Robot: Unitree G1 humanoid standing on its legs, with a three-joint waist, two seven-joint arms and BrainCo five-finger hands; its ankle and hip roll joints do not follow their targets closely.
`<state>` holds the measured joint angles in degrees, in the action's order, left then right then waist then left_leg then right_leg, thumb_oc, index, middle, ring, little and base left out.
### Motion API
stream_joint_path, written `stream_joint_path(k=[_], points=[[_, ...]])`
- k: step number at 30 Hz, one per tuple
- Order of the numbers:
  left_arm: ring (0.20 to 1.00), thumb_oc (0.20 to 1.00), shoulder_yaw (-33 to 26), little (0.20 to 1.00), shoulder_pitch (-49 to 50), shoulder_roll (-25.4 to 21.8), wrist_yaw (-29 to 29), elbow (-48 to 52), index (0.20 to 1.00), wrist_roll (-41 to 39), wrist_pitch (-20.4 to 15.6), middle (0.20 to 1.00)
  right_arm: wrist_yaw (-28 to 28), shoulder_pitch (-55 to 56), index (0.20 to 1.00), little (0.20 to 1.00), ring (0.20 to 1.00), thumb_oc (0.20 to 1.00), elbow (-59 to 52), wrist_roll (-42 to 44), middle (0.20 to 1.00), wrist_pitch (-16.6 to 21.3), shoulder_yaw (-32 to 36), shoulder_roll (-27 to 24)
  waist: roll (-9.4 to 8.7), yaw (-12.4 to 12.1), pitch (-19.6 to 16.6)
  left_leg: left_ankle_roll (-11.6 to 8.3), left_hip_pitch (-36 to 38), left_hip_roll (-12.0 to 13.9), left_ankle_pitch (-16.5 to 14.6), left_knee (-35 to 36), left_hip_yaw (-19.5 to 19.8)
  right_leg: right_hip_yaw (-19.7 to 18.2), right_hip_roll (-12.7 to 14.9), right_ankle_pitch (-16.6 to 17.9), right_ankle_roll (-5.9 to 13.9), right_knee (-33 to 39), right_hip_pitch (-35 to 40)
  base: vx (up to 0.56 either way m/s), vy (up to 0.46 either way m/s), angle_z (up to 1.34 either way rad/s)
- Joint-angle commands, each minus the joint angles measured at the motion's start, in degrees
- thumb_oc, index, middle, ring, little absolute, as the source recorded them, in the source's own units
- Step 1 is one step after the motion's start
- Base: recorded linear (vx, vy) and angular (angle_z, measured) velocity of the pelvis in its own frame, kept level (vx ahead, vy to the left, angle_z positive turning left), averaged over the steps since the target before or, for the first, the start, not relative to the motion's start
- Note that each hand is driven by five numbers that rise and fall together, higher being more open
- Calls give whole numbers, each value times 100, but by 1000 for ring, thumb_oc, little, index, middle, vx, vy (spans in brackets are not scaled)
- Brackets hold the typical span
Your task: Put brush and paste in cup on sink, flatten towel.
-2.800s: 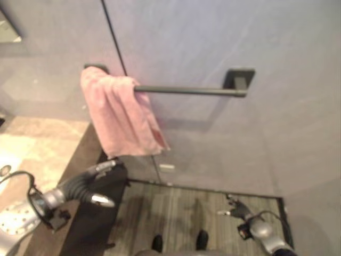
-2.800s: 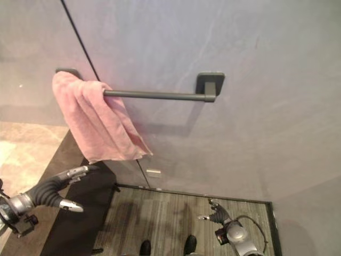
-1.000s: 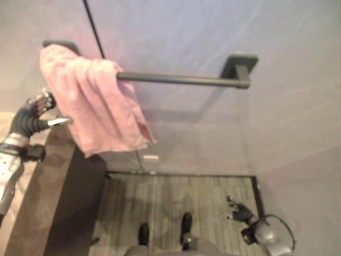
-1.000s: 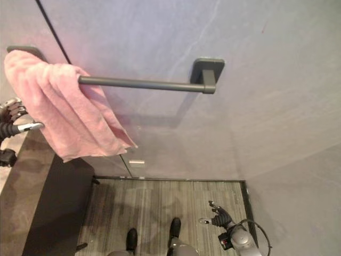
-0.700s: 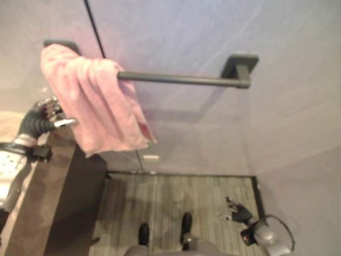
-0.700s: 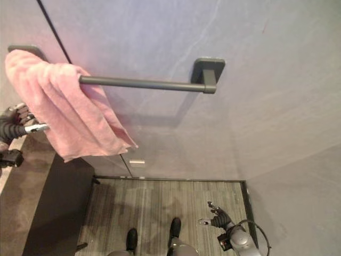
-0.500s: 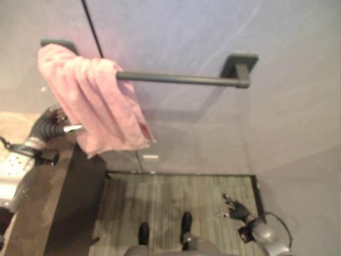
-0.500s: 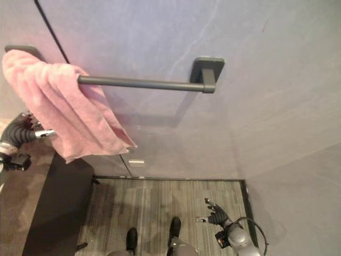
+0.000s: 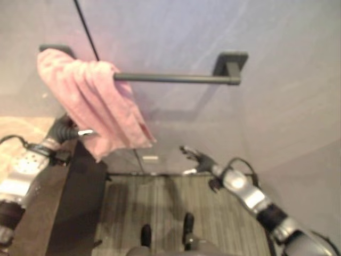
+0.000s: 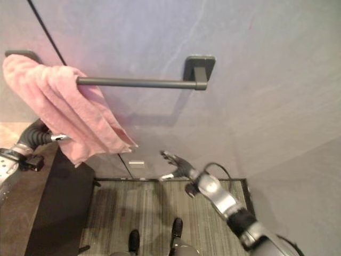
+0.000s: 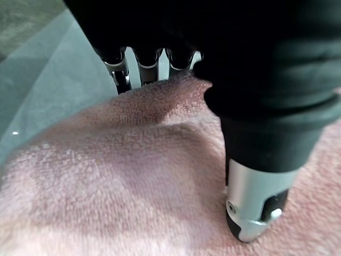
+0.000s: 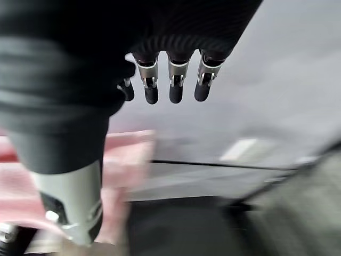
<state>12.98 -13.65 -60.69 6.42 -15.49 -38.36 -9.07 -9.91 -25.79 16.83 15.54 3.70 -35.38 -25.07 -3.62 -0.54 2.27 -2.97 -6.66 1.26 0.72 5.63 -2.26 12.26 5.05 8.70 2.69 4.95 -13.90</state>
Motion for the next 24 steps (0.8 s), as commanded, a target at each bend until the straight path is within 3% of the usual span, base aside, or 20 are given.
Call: stream_joint_path(k=[1, 12, 24], points=[[1000, 1000, -10, 1000, -960, 79, -141, 24, 1000, -136, -331, 1000, 163, -585, 1000, 1000, 1000, 1000, -194, 400, 1000, 142, -198, 160, 97, 70, 48, 130, -176, 16, -139, -63, -19, 201, 463, -268, 714, 5, 294, -46, 13, 3], [1000, 1000, 110, 1000, -1237, 139, -335, 124, 1000, -110, -310, 1000, 436, -1791, 1000, 1000, 1000, 1000, 161, 301, 1000, -51, -650, 617, 13, -82, 112, 115, -374, 2, -57, -63, 61, 234, 472, -208, 663, 5, 161, -24, 6, 6], [1000, 1000, -40, 1000, -1229, 380, -533, 199, 1000, -169, -328, 1000, 724, -2496, 1000, 1000, 1000, 1000, 831, 311, 1000, -207, -669, 1120, -46, -195, 119, 136, -430, 4, -36, -63, 65, 215, 460, -189, 617, 5, 103, 0, 0, 0]])
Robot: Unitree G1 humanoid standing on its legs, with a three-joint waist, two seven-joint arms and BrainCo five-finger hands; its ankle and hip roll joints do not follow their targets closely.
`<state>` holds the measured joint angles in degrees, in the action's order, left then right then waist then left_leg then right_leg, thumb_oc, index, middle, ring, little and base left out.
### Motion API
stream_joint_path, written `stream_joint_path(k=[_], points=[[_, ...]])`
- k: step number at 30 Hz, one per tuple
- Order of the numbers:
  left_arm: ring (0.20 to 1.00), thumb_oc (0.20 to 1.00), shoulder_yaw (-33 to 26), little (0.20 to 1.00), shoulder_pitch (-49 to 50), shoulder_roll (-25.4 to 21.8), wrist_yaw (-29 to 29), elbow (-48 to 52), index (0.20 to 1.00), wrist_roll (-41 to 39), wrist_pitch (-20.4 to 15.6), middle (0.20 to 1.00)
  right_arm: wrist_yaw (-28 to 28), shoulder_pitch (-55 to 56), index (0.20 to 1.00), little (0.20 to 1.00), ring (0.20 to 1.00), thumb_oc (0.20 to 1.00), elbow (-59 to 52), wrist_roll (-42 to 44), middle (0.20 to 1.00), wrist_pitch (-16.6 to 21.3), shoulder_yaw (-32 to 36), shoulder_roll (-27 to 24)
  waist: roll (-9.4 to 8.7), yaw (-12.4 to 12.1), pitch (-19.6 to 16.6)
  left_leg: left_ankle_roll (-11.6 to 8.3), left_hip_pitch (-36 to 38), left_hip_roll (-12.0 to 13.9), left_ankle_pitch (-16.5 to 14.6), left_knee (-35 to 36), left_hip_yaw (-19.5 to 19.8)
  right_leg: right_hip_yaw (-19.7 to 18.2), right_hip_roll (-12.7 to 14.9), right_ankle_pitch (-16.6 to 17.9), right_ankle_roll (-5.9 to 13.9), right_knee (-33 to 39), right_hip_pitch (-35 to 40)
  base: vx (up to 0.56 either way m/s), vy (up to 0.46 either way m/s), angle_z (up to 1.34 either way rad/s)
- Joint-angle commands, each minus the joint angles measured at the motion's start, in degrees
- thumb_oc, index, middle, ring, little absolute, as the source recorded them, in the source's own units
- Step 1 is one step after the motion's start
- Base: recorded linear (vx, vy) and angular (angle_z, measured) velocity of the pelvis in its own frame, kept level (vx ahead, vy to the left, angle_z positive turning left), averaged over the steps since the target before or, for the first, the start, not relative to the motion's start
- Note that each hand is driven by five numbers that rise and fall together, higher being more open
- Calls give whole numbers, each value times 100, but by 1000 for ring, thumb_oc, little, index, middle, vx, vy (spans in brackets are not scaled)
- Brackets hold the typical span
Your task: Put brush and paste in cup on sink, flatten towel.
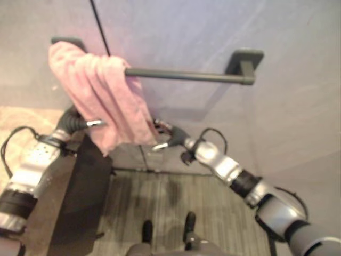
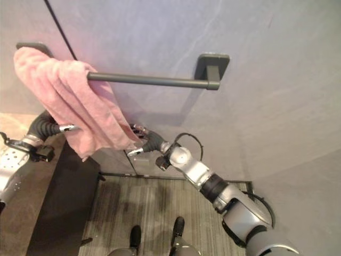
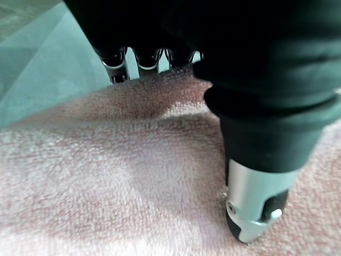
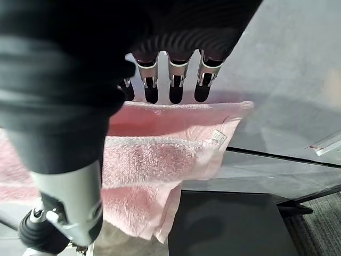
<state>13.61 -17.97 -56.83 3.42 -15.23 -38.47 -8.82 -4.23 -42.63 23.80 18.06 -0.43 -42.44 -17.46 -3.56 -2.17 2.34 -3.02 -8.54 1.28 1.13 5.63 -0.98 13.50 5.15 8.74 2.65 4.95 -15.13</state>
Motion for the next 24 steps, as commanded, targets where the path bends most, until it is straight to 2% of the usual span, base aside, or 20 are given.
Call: stream_joint_path(k=[1, 3, 11, 12, 14, 20, 22, 24], points=[[1000, 1000, -138, 1000, -776, 9, -240, 199, 1000, -184, -365, 1000, 173, -863, 1000, 1000, 1000, 1000, 214, 88, 1000, 206, 34, 430, -57, -43, 110, 142, -235, 4, -80, -63, -71, 82, 449, -193, 616, 5, 231, 0, 0, 0], [1000, 1000, -218, 1000, -725, 18, -251, 259, 1000, -232, -368, 1000, 189, -991, 1000, 1000, 1000, 1000, 400, 100, 1000, 154, 9, 608, -69, -79, 105, 151, -215, 5, -87, -63, -71, 76, 450, -196, 603, 5, 249, 0, 0, 0], [1000, 1000, -142, 1000, -850, 0, -274, 283, 1000, -196, -364, 1000, 301, -1225, 1000, 1000, 1000, 1000, 635, 135, 1000, 97, 28, 791, -72, -111, 111, 149, -257, -8, -59, -63, -18, 60, 436, -211, 584, 5, 243, -2, 1, 0], [1000, 1000, -123, 1000, -858, 28, -278, 279, 1000, -182, -362, 1000, 300, -1235, 435, 435, 435, 435, 655, 144, 435, 96, 30, 815, -78, -113, 103, 154, -276, -7, -53, -63, -6, 50, 436, -211, 581, 5, 227, -8, 10, 6], [1000, 1000, -111, 1000, -878, 78, -314, 264, 1000, -154, -364, 1000, 330, -1242, 200, 200, 200, 200, 664, 143, 200, 91, 56, 809, -78, -121, 94, 167, -284, -12, -52, -63, 2, 37, 435, -205, 576, 5, 213, -1, 16, 5], [1000, 1000, -314, 1000, -697, 207, -352, 335, 1000, -76, -353, 1000, 383, -1106, 200, 200, 200, 200, 330, 109, 200, 118, 214, 678, -71, -122, 113, 188, -270, -26, -61, -63, -17, 12, 434, -202, 565, 5, 212, 0, 0, 0], [1000, 1000, -490, 1000, -589, 341, -409, 416, 1000, -22, -378, 1000, 479, -779, 200, 200, 200, 200, -139, 270, 200, 210, 495, 495, -62, -80, 113, 207, -234, -25, -86, -63, -43, 6, 446, -213, 571, 5, 233, 0, 0, 0], [1000, 1000, -660, 1000, -404, 566, -450, 470, 1000, -35, -383, 1000, 462, -373, 200, 200, 200, 200, -459, 407, 200, 288, 644, 516, -49, -48, 105, 221, -202, -30, -111, -63, -55, 2, 452, -224, 573, 5, 250, 12, 13, -2]])
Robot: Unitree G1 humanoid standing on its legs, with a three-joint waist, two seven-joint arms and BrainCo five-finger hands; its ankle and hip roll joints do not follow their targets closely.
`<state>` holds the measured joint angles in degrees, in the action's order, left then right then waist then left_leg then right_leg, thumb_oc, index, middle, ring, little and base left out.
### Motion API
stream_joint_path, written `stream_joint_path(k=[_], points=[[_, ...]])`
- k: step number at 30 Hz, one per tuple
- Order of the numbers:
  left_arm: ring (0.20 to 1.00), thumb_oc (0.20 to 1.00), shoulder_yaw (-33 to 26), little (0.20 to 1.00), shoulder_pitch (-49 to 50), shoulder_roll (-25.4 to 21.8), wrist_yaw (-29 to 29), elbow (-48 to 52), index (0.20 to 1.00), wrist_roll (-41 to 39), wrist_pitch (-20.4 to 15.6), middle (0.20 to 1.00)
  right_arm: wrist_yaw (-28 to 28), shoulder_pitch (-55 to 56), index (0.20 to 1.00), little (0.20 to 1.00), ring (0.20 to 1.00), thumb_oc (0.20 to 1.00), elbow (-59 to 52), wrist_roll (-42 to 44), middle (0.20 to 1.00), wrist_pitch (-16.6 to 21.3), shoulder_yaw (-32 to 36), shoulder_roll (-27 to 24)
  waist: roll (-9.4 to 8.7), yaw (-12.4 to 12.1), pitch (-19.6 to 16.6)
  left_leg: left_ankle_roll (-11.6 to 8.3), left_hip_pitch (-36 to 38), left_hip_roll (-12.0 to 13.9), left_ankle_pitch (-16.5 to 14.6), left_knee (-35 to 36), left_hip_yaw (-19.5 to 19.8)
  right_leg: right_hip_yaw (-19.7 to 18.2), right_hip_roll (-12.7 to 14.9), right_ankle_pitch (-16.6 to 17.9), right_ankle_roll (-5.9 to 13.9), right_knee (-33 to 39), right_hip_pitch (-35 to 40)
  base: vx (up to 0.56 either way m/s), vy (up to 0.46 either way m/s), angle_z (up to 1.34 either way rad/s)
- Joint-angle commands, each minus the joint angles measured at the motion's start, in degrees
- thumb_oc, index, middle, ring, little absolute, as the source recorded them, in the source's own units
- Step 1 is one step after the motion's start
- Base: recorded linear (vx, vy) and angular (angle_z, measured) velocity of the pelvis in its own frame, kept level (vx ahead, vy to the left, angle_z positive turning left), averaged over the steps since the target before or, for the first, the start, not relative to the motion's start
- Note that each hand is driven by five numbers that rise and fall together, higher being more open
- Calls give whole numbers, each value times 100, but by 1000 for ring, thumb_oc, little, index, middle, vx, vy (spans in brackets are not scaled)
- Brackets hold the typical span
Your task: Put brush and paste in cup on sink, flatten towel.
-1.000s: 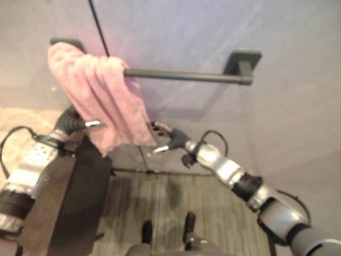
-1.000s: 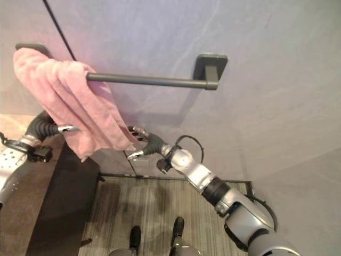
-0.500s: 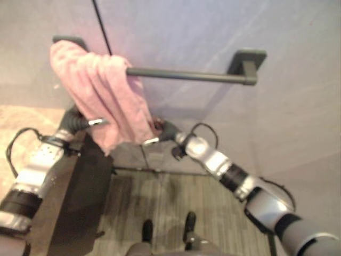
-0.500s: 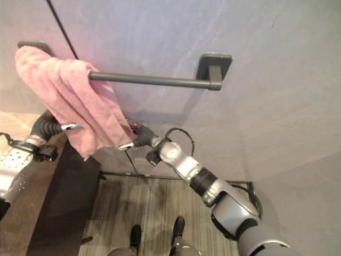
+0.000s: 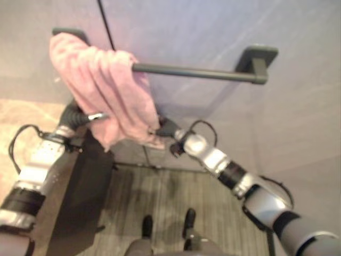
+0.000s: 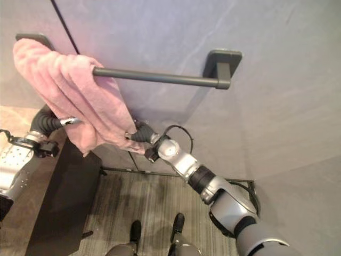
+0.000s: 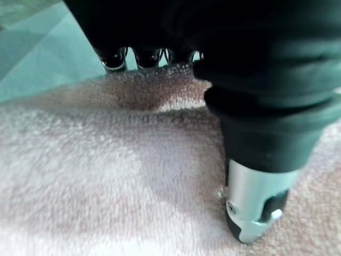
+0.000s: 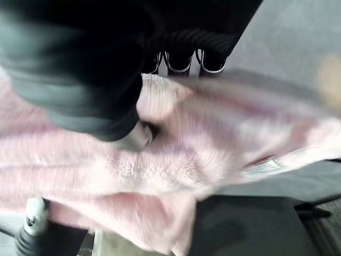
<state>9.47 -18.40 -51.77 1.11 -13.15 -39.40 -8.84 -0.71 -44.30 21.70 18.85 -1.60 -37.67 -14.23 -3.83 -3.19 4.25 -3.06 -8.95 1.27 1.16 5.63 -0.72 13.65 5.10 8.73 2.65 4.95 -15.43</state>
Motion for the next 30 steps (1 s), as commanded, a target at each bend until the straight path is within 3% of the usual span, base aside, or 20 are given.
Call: stream_joint_path(k=[1, 13, 21, 24, 30], points=[[1000, 1000, -281, 1000, -249, 263, -225, 275, 1000, 124, -353, 1000, 115, 215, 200, 200, 200, 200, -579, 359, 200, 452, 309, 194, -3, 94, -78, 237, -133, -30, -128, -63, -104, -21, 457, -234, 571, 5, 292, 26, 26, -6], [1000, 1000, -446, 1000, 119, 747, -232, 402, 1000, 309, -495, 1000, 46, 1291, 200, 200, 200, 200, -1355, 156, 200, 861, 688, 273, 104, 180, -67, 265, 26, -24, -202, -63, -223, -44, 495, -278, 597, 5, 391, 8, 5, -6], [1000, 1000, -677, 1000, 256, 1016, -275, 886, 1000, 56, -735, 1000, 418, 1403, 200, 200, 200, 200, -1692, -45, 200, 1307, 1103, 355, 221, 185, -64, 239, -13, -31, -183, -63, -208, -1, 519, -297, 602, 5, 381, 0, -3, 0], [1000, 1000, -1013, 1000, 850, 726, -280, 1225, 1000, 449, -731, 1000, 475, 1582, 200, 200, 200, 200, -1849, -258, 200, 1421, 1190, 320, 323, 109, -64, 244, -1, -39, -193, -63, -209, 26, 540, -308, 611, 5, 413, 0, 0, 0], [1000, 1000, -1533, 1000, 1591, 614, -329, 1292, 1000, 607, -739, 1000, 525, 1746, 200, 200, 200, 200, -2012, -272, 200, 1504, 1400, 270, 413, 20, -72, 251, 74, -38, -209, -63, -224, 66, 566, -331, 626, 5, 489, 3, -3, -1]])
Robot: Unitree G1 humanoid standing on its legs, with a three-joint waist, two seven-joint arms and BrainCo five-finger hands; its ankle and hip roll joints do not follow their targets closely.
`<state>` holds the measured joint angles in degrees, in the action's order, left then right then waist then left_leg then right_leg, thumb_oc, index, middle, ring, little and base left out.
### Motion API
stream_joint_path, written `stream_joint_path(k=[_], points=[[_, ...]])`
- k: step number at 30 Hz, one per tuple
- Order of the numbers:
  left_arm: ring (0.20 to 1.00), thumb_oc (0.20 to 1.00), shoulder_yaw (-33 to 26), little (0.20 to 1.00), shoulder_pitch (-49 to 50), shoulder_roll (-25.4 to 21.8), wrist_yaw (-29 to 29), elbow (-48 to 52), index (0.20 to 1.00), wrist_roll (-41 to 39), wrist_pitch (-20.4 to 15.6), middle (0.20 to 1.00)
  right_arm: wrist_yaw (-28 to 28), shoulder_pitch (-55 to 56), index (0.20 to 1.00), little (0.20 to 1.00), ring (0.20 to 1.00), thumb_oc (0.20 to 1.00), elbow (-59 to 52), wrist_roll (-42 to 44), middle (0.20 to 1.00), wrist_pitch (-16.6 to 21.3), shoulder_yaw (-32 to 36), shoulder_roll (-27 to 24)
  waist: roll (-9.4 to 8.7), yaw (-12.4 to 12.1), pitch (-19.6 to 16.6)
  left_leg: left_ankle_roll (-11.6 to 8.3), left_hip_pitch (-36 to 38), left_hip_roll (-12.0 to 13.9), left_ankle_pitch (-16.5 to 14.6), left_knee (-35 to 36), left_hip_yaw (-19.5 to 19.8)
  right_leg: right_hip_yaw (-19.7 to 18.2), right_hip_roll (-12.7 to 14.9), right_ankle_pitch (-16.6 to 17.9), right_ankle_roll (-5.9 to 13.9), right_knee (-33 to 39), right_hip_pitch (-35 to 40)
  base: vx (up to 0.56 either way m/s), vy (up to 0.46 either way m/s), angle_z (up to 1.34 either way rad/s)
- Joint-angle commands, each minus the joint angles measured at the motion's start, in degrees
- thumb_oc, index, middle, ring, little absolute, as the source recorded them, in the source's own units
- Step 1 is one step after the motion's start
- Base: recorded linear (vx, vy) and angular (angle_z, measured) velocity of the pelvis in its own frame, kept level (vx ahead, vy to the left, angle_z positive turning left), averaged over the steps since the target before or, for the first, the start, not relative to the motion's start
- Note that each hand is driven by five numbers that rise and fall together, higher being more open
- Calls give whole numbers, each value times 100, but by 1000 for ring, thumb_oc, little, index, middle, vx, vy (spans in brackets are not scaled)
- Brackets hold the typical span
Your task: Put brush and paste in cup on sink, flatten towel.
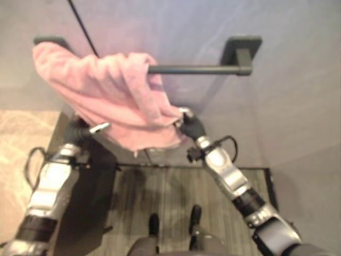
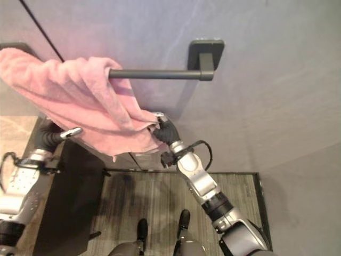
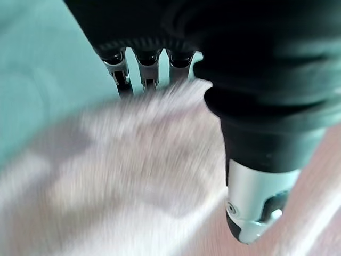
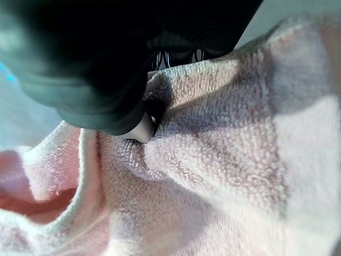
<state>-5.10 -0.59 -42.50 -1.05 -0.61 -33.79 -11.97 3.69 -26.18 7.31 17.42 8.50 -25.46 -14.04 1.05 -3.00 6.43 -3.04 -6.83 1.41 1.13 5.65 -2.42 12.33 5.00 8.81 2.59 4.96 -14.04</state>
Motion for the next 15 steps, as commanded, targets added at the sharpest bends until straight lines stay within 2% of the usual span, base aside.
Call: stream_joint_path(k=[1, 11, 14, 15], points=[[1000, 1000, -139, 1000, -82, -282, -92, 53, 1000, 15, -427, 1000, 91, -47, 200, 200, 200, 200, -580, -139, 200, 499, 203, 237, -62, -14, -296, 249, -120, -53, -211, -65, -59, 204, 582, -348, 633, 4, 367, 0, 0, 0], [1000, 1000, -260, 1000, 81, -313, -77, 76, 1000, 43, -409, 1000, 128, 166, 200, 200, 200, 200, -506, -65, 200, 524, 208, 230, 37, -43, -352, 240, 14, -50, -235, -65, -70, 255, 601, -420, 619, 4, 524, 0, 0, 0], [1000, 1000, -260, 1000, 22, -286, -148, 74, 1000, 82, -438, 1000, 208, 170, 200, 200, 200, 200, -564, -38, 200, 585, 251, 259, 70, -36, -346, 239, 22, -53, -235, -65, -84, 249, 608, -432, 612, 4, 529, 0, 0, 0], [1000, 1000, -276, 1000, 3, -238, -185, 94, 1000, 67, -487, 1000, 387, 119, 200, 200, 200, 200, -571, -150, 200, 681, 348, 287, 96, -25, -354, 240, 19, -65, -236, -65, -113, 234, 617, -422, 620, 4, 510, 0, 0, 0]])
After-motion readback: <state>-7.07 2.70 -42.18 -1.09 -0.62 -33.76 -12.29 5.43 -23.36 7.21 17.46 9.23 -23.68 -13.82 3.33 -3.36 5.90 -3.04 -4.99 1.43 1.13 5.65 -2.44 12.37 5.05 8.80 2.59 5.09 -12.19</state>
